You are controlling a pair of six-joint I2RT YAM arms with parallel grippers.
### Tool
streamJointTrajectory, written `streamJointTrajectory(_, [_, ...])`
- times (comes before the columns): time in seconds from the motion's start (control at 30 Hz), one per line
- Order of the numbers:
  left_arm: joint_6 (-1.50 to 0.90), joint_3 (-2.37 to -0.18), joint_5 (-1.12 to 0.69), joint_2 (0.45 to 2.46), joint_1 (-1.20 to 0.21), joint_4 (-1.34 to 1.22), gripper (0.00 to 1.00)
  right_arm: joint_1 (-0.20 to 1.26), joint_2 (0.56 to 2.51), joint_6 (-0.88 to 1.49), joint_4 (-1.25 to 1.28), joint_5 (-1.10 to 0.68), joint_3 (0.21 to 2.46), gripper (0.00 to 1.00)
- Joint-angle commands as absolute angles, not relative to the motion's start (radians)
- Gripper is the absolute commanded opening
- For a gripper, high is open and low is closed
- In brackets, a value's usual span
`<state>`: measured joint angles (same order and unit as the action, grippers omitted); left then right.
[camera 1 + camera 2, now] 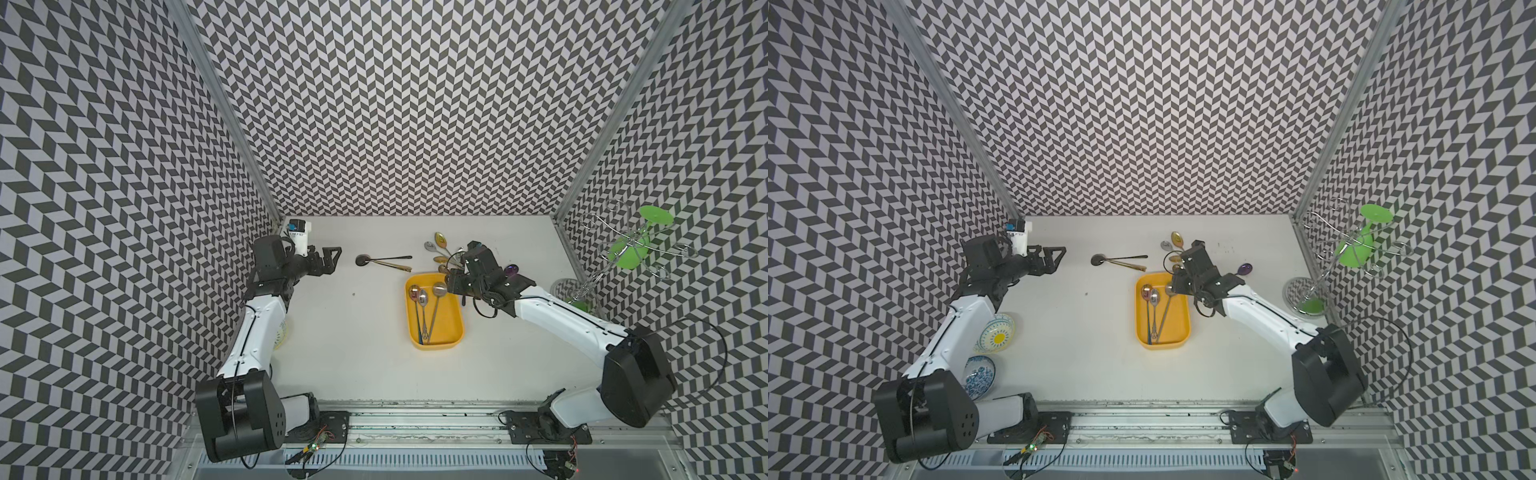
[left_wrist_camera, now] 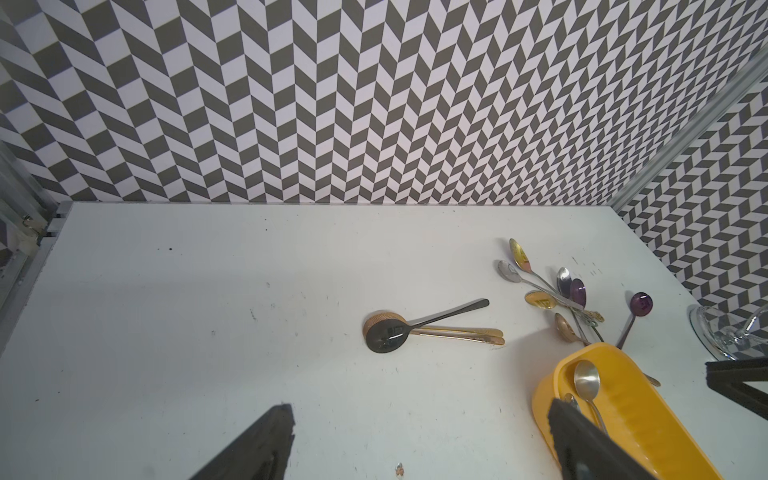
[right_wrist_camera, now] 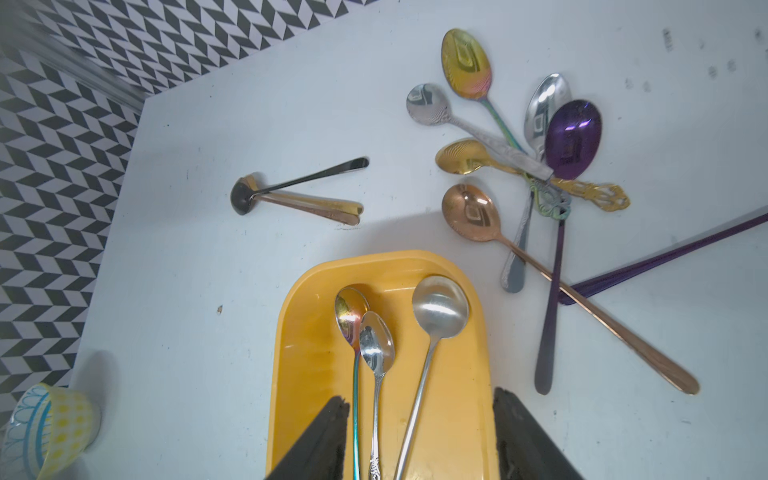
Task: Put the spoon into the storage box
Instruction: Pick up the spoon from the center of the board.
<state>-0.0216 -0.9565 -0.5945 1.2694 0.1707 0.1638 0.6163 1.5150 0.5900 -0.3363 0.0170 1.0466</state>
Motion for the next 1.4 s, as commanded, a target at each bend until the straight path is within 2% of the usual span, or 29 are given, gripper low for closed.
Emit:
streamJointTrajectory(0.0, [-0.034,-0.947,-0.614,1.243,0.178,0.136,1.00,0.597,1.473,0.571,-0.364,0.090,1.072,0.52])
streamJointTrajectory(0.47, [-0.043,-0.928,-0.630,1.212,0.201,0.121,1.00,0.504,1.367,0.517,-0.356,0.231,1.092,0.69])
streamJointTrajectory(0.57, [-0.042,-0.927,-0.631,1.208,0.204,0.122,1.00,0.483,1.336,0.498,-0.336,0.259,1.074,0.76])
streamJointTrajectory(0.8, [-0.045,-0.925,-0.636,1.203,0.210,0.120,1.00,0.433,1.343,0.486,-0.343,0.299,1.081,0.97])
streamJointTrajectory(1.07, [-0.049,-0.928,-0.640,1.204,0.211,0.120,1.00,0.376,1.422,0.453,-0.341,0.235,1.114,1.00])
streamJointTrajectory(1.37, [-0.050,-0.932,-0.640,1.203,0.216,0.124,0.99,0.374,1.537,0.293,-0.369,0.188,1.192,0.95])
